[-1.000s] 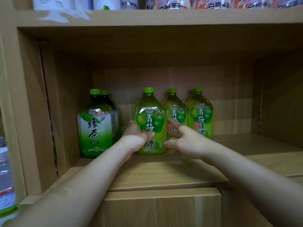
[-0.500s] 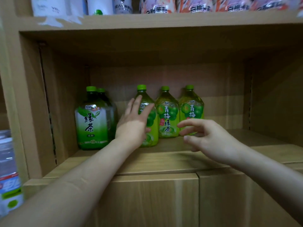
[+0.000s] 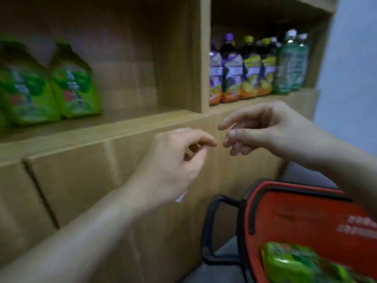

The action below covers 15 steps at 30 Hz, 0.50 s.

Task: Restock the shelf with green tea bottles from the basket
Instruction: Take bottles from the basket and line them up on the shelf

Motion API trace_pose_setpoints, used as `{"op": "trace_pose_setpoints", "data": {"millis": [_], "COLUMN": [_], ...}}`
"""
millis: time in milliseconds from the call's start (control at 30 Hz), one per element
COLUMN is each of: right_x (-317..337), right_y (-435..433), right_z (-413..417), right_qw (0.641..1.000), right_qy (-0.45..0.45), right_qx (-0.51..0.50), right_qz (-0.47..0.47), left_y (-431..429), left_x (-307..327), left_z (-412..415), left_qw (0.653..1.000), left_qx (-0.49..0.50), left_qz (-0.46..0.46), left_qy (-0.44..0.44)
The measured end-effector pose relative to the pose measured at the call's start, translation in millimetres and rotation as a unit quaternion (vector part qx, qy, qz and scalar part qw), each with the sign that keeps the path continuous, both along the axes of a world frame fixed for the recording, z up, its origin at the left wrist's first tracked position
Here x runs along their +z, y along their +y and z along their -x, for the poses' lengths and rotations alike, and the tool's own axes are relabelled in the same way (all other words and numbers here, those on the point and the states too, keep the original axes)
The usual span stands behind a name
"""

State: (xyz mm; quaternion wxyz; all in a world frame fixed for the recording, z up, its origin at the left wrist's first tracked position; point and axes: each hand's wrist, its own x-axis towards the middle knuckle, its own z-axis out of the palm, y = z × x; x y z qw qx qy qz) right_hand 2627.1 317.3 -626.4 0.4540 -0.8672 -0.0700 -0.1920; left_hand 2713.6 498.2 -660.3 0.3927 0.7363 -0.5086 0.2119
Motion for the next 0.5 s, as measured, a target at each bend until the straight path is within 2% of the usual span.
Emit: {"op": "trace_pose_setpoints", "data": {"millis": [100, 233, 367, 433, 500], "right_x": [-37.3, -112.9, -198.2, -233.7, -265.2], "right_y": [-59.0, -130.9, -180.5, -193.5, -207.0], "right_z": [46.1, 90.5, 101.0, 95.3, 88.0], "right_qw": [0.996, 0.974, 0.935, 0.892, 0.85], "right_qy": [0.075, 0.182, 0.28, 0.378, 0.459], "right_qx": [-0.058, -0.127, -0.162, -0.151, -0.16], "right_qz": [0.006, 0.041, 0.146, 0.194, 0.204], "left_y": [-56.1, -121.9, -166.0, -172.2, -170.6], "left_x": [-37.2, -88.6, -133.6, -151.4, -163.4], "left_z": [27.4, 52.7, 60.0, 54.0, 45.2], "left_qw": [0.995, 0.982, 0.972, 0.96, 0.951], "left_qx": [-0.062, -0.096, -0.079, -0.049, 0.003], "left_qz": [-0.039, -0.123, -0.222, -0.275, -0.307], "left_qy": [0.069, 0.109, 0.022, -0.013, -0.029]}}
